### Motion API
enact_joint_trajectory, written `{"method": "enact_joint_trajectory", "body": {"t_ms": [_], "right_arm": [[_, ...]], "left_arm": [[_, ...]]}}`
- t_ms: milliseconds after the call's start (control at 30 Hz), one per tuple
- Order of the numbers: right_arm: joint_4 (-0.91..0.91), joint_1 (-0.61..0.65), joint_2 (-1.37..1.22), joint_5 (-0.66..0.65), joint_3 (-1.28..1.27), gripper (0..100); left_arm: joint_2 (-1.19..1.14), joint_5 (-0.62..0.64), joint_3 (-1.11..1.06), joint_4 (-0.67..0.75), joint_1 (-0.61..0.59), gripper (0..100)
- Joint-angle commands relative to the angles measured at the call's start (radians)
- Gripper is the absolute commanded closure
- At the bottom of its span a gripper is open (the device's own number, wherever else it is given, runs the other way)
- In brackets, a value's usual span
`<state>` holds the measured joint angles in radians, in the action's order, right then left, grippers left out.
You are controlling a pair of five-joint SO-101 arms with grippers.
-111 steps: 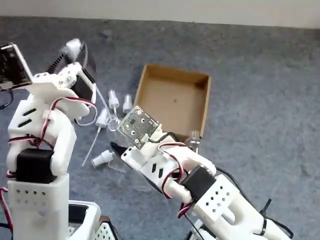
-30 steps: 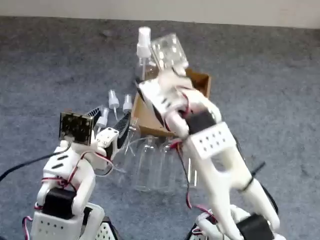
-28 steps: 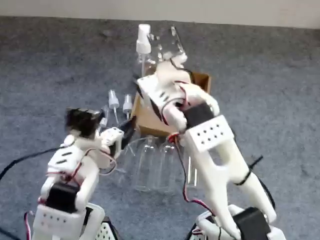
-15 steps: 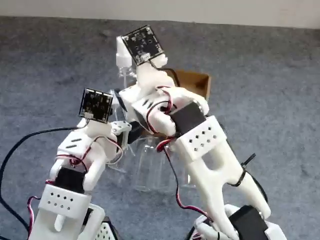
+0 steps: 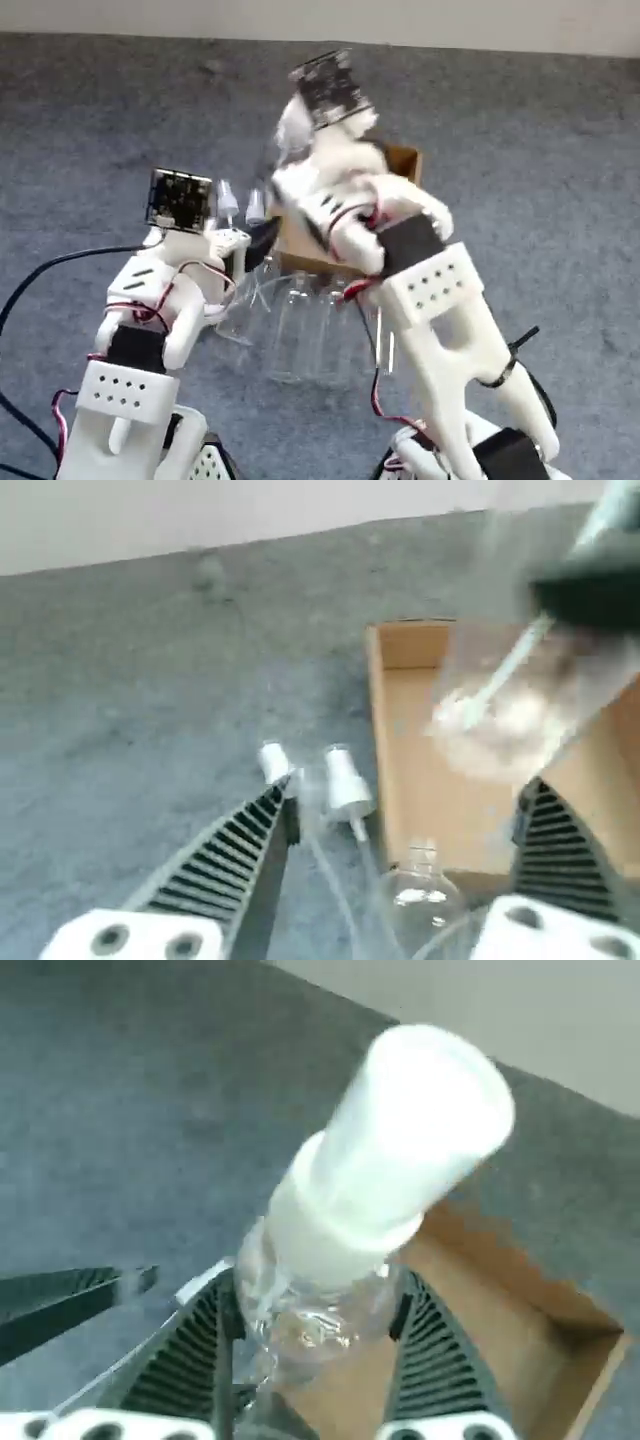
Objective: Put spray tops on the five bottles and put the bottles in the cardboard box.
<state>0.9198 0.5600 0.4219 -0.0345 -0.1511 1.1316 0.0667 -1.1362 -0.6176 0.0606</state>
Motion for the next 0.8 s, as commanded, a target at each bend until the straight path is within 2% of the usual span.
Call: {"method": "enact_joint_trajectory", "body": {"t_ms": [0, 100, 233, 300, 767], "right_arm": [[-0.183, -0.088, -0.082, -0.015, 0.013, 99.5], [-0.314, -0.127, -0.242, -0.015, 0.015, 99.5], [-0.460, -0.156, -0.424, -0.048, 0.021, 99.5], [-0.506, -0.157, -0.496, -0.068, 0.045, 99.5], [-0.510, -0.156, -0.786, -0.064, 0.294, 99.5]], "left_arm": [[-0.004, -0.009, 0.001, 0.025, 0.004, 73], [-0.004, -0.006, -0.008, 0.018, -0.024, 74], [-0.005, -0.003, -0.008, 0.025, -0.110, 82], [-0.005, -0.003, -0.008, 0.025, -0.134, 83], [-0.005, -0.003, -0.008, 0.025, -0.137, 82]]}}
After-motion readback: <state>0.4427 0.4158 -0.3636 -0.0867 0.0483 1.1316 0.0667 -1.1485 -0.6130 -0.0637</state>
